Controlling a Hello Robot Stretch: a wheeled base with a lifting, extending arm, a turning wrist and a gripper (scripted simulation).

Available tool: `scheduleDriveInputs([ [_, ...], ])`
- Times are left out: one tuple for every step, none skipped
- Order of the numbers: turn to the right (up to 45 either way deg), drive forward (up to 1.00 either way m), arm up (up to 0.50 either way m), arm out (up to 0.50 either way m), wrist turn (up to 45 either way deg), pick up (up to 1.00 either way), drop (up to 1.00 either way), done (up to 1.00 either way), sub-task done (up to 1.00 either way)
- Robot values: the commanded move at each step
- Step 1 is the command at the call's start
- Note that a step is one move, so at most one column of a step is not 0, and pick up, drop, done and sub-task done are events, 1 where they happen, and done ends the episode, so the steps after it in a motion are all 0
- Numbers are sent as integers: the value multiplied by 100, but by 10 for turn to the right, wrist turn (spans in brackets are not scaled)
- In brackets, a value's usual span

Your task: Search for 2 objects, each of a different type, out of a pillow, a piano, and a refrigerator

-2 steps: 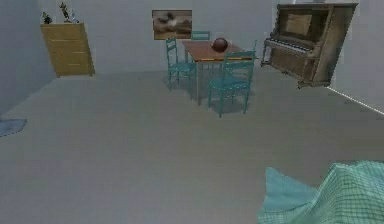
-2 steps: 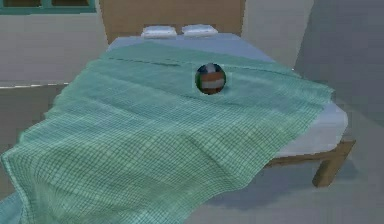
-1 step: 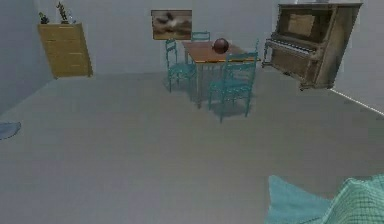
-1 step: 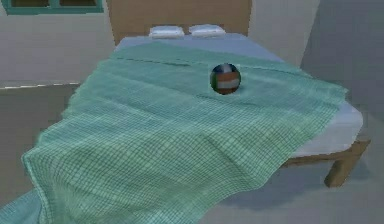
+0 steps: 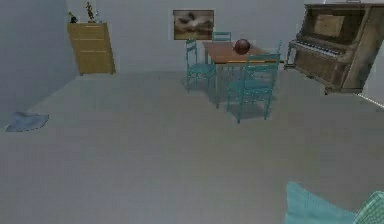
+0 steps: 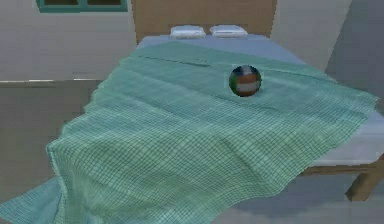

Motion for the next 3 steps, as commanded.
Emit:
scheduleDriveInputs([
  [0, 55, 0, 0, 0, 0, 0, 0, 0],
  [270, 0, 0, 0, 0, 0, 0, 0, 0],
  [0, 100, 0, 0, 0, 0, 0, 0, 0],
])
